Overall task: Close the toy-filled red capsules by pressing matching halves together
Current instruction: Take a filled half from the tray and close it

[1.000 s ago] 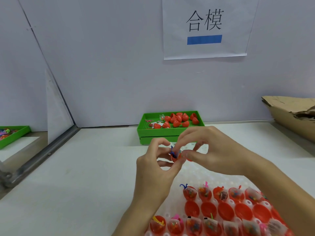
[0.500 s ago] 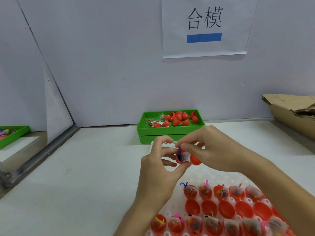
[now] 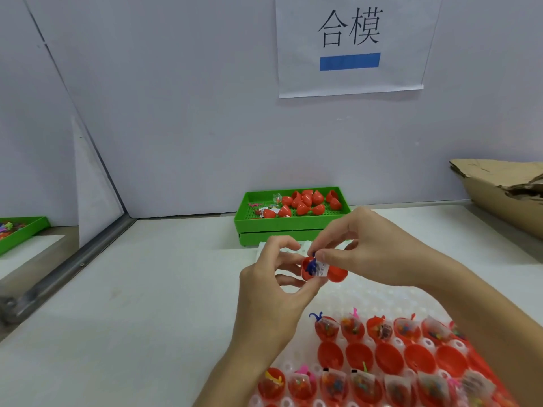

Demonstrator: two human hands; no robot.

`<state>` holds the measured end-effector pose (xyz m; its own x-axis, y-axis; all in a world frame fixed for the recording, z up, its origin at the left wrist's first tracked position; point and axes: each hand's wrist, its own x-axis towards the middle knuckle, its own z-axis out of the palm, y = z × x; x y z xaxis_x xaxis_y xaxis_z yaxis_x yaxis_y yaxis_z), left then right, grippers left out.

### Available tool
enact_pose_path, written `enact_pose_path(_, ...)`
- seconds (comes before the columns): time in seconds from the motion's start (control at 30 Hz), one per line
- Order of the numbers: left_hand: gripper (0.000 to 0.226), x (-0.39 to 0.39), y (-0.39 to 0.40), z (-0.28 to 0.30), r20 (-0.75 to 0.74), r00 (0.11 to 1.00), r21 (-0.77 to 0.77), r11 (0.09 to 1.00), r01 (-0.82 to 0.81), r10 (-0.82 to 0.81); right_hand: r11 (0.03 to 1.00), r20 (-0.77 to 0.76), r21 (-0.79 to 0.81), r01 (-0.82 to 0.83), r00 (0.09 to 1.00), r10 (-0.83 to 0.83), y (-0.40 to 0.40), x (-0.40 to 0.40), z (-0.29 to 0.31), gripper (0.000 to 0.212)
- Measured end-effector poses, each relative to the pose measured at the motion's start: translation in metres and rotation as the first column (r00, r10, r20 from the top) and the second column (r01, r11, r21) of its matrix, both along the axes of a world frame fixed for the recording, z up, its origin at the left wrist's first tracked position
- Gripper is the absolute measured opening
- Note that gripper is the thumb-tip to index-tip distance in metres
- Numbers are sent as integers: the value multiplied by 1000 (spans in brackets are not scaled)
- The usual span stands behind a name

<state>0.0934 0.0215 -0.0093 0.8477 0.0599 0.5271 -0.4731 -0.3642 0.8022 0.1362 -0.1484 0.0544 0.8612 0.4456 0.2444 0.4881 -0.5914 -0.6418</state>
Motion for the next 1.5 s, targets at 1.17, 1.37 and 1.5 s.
enact_pose_path(1.17, 11, 1, 1, 2, 96, 990, 24, 995, -101, 99, 994, -89, 19, 105, 991, -103, -7, 8, -2, 21)
enact_pose_path(1.37, 12, 1, 3, 3, 64, 990, -27, 992, -122, 123, 996, -384, 37, -80, 919, 88, -16, 4, 2, 28)
enact_pose_path(1.5, 14, 2, 3, 3, 30, 993, -68, 991, -113, 115, 998, -192, 51, -47, 980, 56, -13, 5, 2, 18)
